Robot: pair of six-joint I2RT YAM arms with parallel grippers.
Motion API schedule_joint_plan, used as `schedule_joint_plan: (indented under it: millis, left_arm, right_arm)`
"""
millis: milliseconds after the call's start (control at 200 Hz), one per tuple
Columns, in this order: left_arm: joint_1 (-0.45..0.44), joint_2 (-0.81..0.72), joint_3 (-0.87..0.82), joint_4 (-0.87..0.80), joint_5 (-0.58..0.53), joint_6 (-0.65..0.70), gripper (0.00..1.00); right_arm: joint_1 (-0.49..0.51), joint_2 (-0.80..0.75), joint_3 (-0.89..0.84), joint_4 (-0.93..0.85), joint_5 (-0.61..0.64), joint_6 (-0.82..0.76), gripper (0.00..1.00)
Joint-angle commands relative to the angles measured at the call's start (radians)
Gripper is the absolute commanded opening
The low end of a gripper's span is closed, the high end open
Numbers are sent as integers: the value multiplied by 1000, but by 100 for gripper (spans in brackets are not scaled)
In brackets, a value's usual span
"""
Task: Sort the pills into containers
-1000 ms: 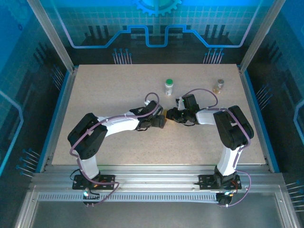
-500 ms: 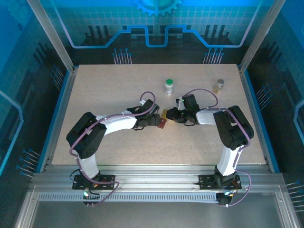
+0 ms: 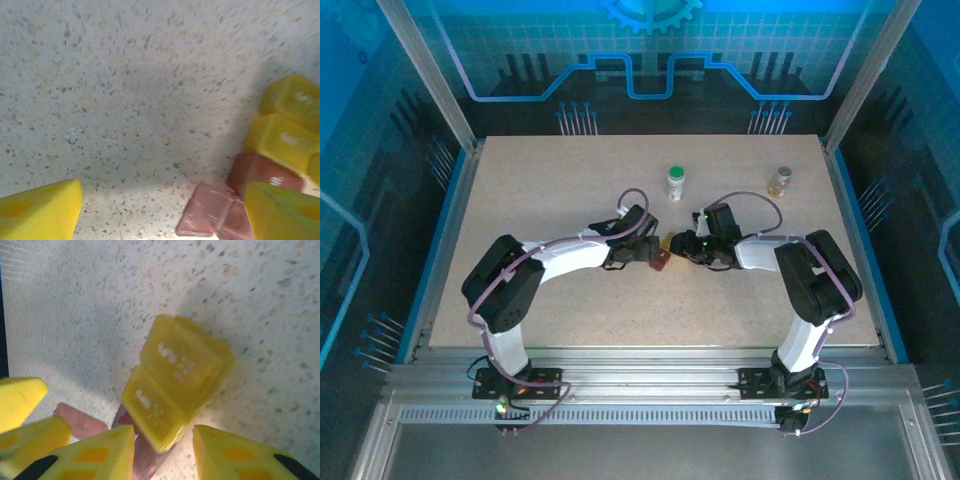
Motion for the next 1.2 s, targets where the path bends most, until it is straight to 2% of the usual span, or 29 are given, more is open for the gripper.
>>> schedule_joint_plan:
  millis: [0, 185, 450, 625, 956, 1191]
  left_arm:
    - [4, -129, -3, -2, 7, 5, 85]
    - [7, -301, -101, -12, -92, 35, 86]
    - [31, -593, -331, 14, -201, 50, 88]
    - [48, -753, -443, 44, -222, 66, 90]
    - [69, -875, -529, 52, -213, 85, 92]
    - [74, -883, -561, 55, -204, 88, 92]
  right_arm:
    - [39, -82, -15, -93, 57, -18, 41]
    - [130, -161, -24, -173, 182, -8, 44]
    - [235, -137, -16, -202, 317, 45, 46]
    - [252, -54, 30, -196, 301, 61, 47]
    - [255, 61, 136, -130, 319, 147, 46]
    - [252, 146, 272, -183, 385, 108, 45]
